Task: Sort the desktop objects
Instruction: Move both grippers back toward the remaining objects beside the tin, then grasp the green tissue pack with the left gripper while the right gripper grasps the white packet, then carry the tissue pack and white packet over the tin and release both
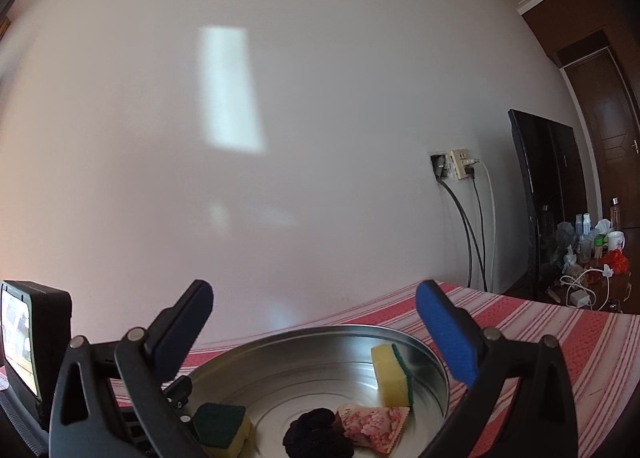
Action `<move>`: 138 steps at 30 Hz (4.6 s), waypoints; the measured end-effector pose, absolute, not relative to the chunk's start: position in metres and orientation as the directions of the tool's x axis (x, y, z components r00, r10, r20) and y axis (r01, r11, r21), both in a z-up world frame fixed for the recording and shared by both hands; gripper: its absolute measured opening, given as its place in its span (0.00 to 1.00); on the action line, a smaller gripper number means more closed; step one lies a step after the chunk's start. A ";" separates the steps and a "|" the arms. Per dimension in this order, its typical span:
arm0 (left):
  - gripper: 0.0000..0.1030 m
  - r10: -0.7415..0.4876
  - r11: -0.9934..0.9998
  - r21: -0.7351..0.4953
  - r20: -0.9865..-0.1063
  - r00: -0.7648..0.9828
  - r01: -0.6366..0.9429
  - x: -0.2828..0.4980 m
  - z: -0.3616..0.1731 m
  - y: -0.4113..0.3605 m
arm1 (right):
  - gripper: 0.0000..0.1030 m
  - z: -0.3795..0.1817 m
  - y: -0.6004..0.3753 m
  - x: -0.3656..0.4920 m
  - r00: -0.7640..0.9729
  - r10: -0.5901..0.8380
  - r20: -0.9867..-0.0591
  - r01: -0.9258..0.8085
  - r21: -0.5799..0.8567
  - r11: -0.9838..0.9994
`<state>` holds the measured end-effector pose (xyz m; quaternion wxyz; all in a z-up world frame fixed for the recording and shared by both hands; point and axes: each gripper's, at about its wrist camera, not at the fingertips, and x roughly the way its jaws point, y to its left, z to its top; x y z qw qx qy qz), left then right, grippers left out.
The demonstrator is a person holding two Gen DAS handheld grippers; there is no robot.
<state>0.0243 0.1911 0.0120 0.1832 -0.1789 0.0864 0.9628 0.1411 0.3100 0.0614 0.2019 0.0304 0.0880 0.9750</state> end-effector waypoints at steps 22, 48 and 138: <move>0.93 0.170 -0.965 0.125 -0.376 -0.911 -0.231 0.012 0.004 0.078 | 1.00 0.053 0.236 0.113 -0.956 0.287 -0.057 -0.289 0.035 -0.957; 0.93 -0.176 -0.970 -0.017 -0.636 -0.751 0.241 -0.061 -0.028 -0.142 | 1.00 0.026 0.064 0.025 -0.903 -0.189 -0.386 0.147 0.136 -0.980; 0.50 0.044 -0.998 0.027 -0.470 -0.882 -0.065 -0.029 -0.001 -0.037 | 0.40 0.030 0.100 0.056 -0.971 0.025 -0.236 0.008 -0.136 -0.991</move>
